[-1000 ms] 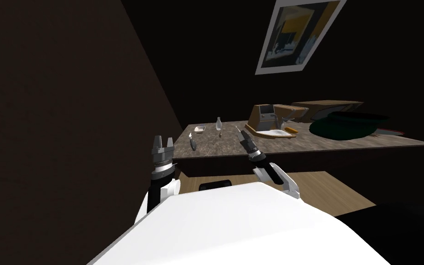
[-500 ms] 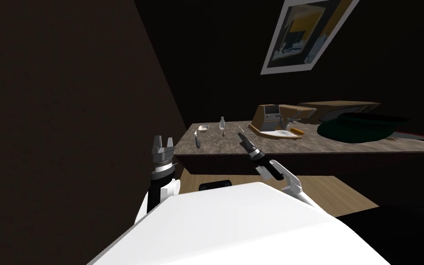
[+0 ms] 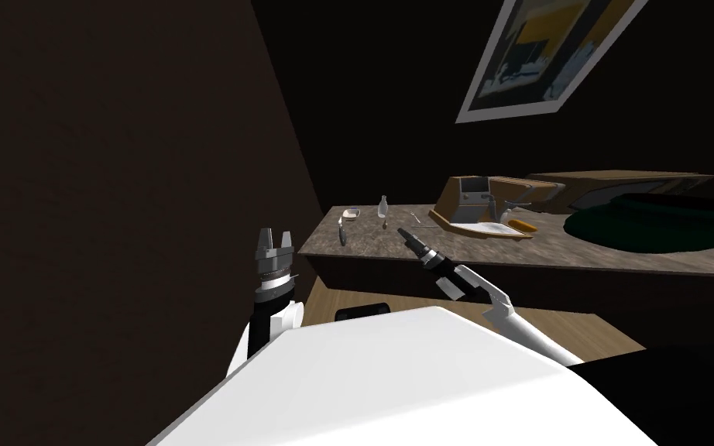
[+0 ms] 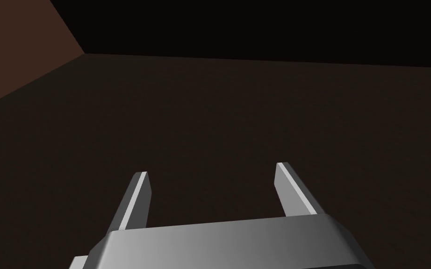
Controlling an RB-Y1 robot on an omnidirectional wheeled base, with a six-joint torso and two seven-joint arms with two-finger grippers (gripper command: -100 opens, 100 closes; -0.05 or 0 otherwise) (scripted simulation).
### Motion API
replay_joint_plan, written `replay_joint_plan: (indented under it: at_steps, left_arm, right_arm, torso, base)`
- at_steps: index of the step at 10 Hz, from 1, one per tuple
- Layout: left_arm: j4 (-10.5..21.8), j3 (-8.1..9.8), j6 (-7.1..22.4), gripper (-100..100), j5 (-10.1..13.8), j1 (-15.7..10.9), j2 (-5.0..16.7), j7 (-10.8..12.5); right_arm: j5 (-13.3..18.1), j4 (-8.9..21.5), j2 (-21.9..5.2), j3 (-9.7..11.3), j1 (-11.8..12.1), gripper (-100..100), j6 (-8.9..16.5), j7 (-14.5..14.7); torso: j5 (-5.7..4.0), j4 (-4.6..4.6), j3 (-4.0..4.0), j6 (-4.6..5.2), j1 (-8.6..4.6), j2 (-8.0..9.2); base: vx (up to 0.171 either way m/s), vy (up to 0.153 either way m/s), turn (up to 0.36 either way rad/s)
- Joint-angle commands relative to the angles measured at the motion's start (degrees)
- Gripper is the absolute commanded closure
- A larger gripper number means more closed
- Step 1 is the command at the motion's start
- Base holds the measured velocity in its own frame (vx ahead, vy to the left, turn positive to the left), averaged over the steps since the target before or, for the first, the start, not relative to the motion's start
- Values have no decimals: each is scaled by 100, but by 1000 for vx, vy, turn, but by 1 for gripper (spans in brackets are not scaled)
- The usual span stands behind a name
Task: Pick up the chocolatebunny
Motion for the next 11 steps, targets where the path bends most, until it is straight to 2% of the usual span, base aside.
replay_joint_plan:
  at_steps: [1, 2, 3, 4, 5, 6, 7, 8, 9, 10, 11]
  left_arm:
    - [0, 0, 0, 0, 0, 0, 0, 0]
    - [0, 0, 0, 0, 0, -1, 0, 0]
    - [0, 0, 0, 0, 0, 0, 0, 0]
    - [0, 0, 0, 0, 0, -1, 0, 0]
    - [0, 0, 0, 0, 0, 0, 0, 0]
    - [0, 0, 0, 0, 0, 0, 0, 0]
    - [0, 0, 0, 0, 0, 0, 0, 0]
    - [0, 0, 0, 0, 0, 0, 0, 0]
    - [0, 0, 0, 0, 0, 0, 0, 0]
    - [0, 0, 0, 0, 0, 0, 0, 0]
    - [0, 1, 0, 0, 0, 1, 0, 0]
  right_arm:
    - [56, 261, -286, 69, -47, -100, 49, -56]
    - [56, 261, -360, 69, -47, -100, 49, -56]
    - [92, 471, -600, 142, -91, -100, 112, -102]
    - [92, 471, -640, 142, -91, -100, 112, -102]
    - [119, 693, -837, 226, -130, -100, 177, -142]
    - [119, 693, -922, 226, -130, -100, 177, -142]
    - [135, 925, -1127, 320, -163, -100, 243, -177]
    - [135, 925, -1205, 320, -163, -100, 243, -177]
    - [142, 1161, -1419, 424, -191, -100, 312, -207]
    - [142, 1167, -1486, 424, -191, -100, 312, -207]
    - [139, 1417, -1696, 537, -213, -100, 381, -231]
  torso:
    - [0, 0, 0, 0, 0, 0]
    - [-1, 0, 0, -4, -2, 0]
    - [-1, 0, -1, 0, -6, -2]
    - [-2, -1, -3, -4, -3, -5]
    - [-1, -1, -3, 0, -6, -5]
    - [-2, -2, -4, -4, -6, -7]
    - [-2, -1, -4, 0, -9, -7]
    - [-2, -2, -4, -4, -7, -7]
    - [-2, -1, -4, 1, -9, -7]
    - [-2, -2, -6, -4, -8, -10]
    - [-3, -2, -5, 2, -11, -9]
  base:
    - [-28, 45, 149]
    - [-16, 33, 84]
    - [-9, 43, 184]
    - [-9, 33, 100]
    - [-7, 36, 165]
    - [-6, 25, 117]
    - [-7, 33, 216]
    - [-4, 26, 115]
    - [1, 30, 210]
    - [2, 21, 111]
    - [0, 33, 227]
